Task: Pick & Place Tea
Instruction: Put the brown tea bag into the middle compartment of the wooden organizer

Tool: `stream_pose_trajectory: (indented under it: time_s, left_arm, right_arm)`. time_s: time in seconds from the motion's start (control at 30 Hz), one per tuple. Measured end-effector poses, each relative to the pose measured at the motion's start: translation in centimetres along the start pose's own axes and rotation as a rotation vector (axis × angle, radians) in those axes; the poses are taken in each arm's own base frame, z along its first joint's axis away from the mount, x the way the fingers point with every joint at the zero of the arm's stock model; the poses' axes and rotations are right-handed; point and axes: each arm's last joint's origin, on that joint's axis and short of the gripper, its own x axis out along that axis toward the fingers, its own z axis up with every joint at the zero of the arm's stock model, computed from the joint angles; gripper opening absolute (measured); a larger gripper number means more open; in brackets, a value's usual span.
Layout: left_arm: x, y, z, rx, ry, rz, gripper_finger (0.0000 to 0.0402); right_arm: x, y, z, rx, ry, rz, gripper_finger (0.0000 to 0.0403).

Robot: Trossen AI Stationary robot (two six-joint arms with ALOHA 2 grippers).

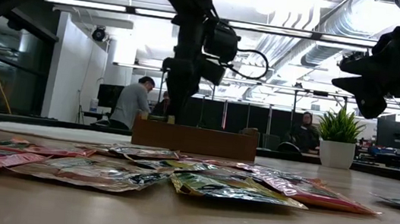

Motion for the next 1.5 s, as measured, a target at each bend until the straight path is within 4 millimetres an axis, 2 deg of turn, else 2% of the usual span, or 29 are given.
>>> stream_pose_trajectory:
  time_s: [0.2,0.6,0.8,0.93,1.1,1.3,1.37,1.5]
  left_arm:
    - [-2.1,0.3,0.7,-0.009,-0.079,0.022,0.0115]
    - [-11.2,0.9,2.1,-0.002,-0.388,0.172,0.0115]
    - [-15.0,0.3,1.1,-0.02,-0.562,0.23,0.0115]
    - [-15.8,-0.5,0.8,-0.022,-0.581,0.238,0.0115]
    - [-15.7,-1.8,1.0,-0.016,-0.542,0.235,0.0115]
    - [-19.0,-3.1,0.1,-0.04,-0.659,0.32,0.0115]
    - [-19.8,-3.5,0.5,-0.031,-0.731,0.338,0.0115]
    - [-20.2,-4.1,0.6,-0.014,-0.757,0.33,0.0115]
  right_arm:
    - [0.0,0.0,0.0,0.0,0.0,-0.001,0.0165]
    - [0.0,0.0,0.0,-0.024,0.0,0.0,0.0165]
    - [0.0,0.0,0.0,0.019,-0.001,0.0,0.0165]
    - [0.0,0.1,0.2,0.041,-0.015,0.013,0.0165]
    - [0.0,0.2,0.4,0.187,-0.034,0.03,0.0165]
    - [-0.1,0.6,1.1,0.193,-0.09,0.073,0.0165]
    - [-0.1,0.6,1.2,0.223,-0.095,0.077,0.0165]
    - [-0.1,0.8,1.4,0.248,-0.113,0.109,0.0165]
